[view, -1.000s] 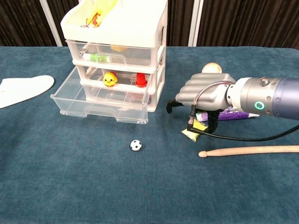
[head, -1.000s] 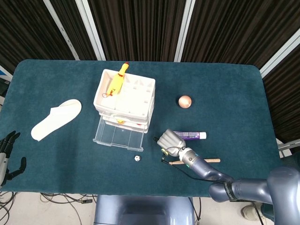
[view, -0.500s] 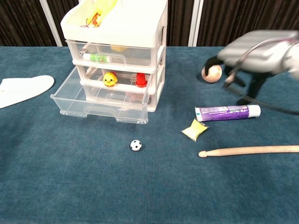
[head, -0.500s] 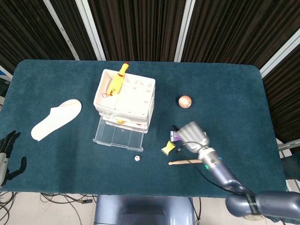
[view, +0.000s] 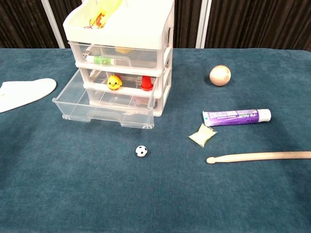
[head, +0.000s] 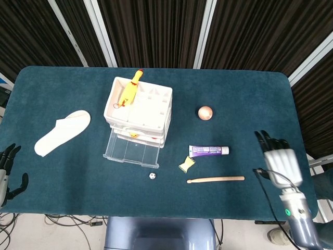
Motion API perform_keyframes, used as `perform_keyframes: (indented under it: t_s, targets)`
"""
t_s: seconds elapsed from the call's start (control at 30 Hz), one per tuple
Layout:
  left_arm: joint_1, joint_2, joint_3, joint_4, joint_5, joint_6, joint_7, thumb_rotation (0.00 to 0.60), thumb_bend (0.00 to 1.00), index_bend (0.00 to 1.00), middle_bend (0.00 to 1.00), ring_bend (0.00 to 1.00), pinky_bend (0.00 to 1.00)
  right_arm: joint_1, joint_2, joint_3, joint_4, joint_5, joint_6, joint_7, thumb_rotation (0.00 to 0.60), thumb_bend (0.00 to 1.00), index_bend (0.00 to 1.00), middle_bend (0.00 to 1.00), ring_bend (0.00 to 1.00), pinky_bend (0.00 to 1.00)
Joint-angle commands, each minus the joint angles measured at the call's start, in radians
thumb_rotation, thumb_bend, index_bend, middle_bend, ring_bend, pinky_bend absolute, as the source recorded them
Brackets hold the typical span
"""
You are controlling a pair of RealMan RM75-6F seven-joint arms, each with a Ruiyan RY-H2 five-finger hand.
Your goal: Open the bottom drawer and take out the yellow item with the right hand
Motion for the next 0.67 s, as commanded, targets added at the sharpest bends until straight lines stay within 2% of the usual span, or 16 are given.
perform_keyframes:
  t_s: [0.03, 0.23, 0.67]
  targets:
    - [0.001, -0.006, -0.004, 0.012, 0.009, 0.014, 0.023, 0.600, 0.51, 0.03, 0.00, 0.00, 0.00, -0.108, -0.032, -0.049, 0.073, -0.087, 0.087, 0.082, 0.600, 0.14, 0.07, 0.12, 0.27, 0.27]
    - [0.004, -0.010, -0.008, 0.033, 0.034, 0.042, 0.040, 0.600, 0.51, 0.03, 0.00, 0.00, 0.00, -0.210, -0.090, -0.073, 0.200, -0.177, 0.156, 0.113, 0.600, 0.14, 0.06, 0.10, 0.24, 0.25]
    - [0.004, 0.002, -0.006, 0.073, 0.074, 0.064, 0.005, 0.600, 0.51, 0.03, 0.00, 0.00, 0.00, -0.254, -0.082, -0.050, 0.188, -0.273, 0.128, 0.045, 0.600, 0.14, 0.01, 0.05, 0.21, 0.24]
